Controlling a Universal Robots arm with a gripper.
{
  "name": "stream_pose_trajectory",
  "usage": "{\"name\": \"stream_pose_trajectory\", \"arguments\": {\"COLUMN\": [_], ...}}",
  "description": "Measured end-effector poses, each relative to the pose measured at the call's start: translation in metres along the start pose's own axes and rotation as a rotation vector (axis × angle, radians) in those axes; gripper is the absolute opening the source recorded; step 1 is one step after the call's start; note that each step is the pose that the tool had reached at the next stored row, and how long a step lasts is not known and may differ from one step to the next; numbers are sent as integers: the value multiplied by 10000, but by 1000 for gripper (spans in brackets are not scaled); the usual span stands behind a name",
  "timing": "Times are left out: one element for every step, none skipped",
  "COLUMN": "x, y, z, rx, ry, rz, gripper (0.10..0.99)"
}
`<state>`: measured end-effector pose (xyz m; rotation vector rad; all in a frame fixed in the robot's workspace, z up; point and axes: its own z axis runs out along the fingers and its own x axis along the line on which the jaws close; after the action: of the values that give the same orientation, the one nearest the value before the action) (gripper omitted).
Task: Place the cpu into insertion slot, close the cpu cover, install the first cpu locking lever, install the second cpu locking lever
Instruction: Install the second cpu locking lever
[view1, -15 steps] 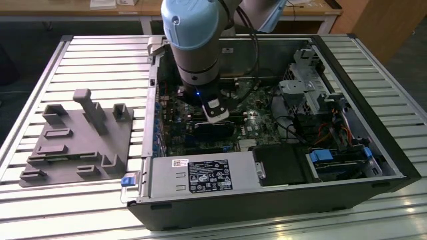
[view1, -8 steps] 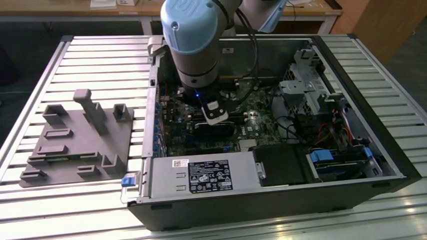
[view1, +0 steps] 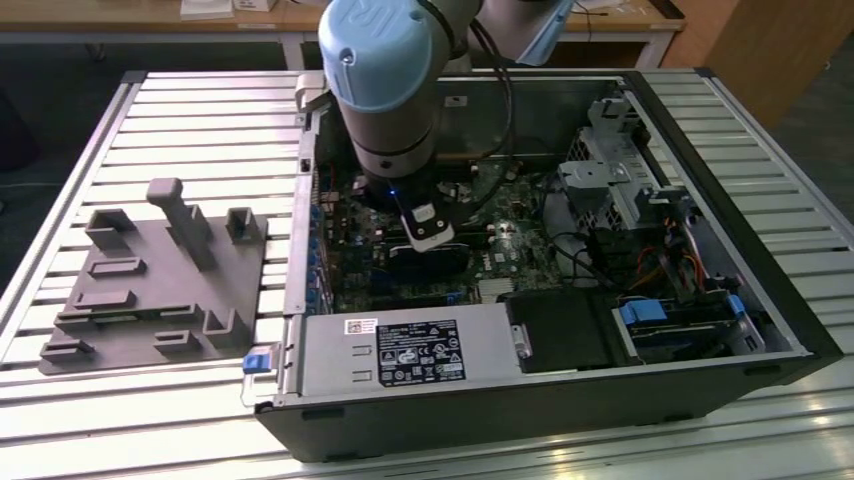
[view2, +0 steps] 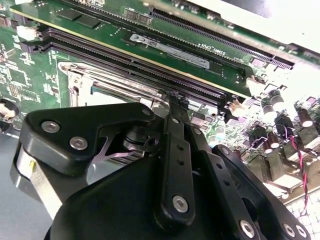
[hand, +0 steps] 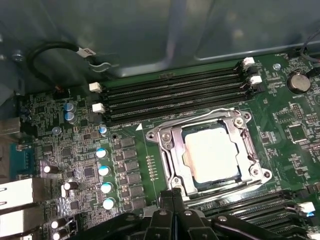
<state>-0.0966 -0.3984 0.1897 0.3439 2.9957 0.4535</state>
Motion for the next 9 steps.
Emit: {"name": "stream_pose_trajectory", "arguments": {"x": [7, 13, 19, 23, 23, 23, 23, 22, 21], "y": [-2, -5, -7, -8, -8, -8, -6, -4, 1], "z": [5, 9, 12, 13, 13, 13, 10, 2, -9], "rx": [0, 3, 3, 4, 3, 2, 2, 0, -5], "ry": [0, 1, 2, 2, 3, 2, 2, 1, 0], "rz": [-1, -3, -4, -3, -4, -5, -5, -4, -4], "gripper": [106, 106, 106, 106, 106, 106, 106, 106, 106]}}
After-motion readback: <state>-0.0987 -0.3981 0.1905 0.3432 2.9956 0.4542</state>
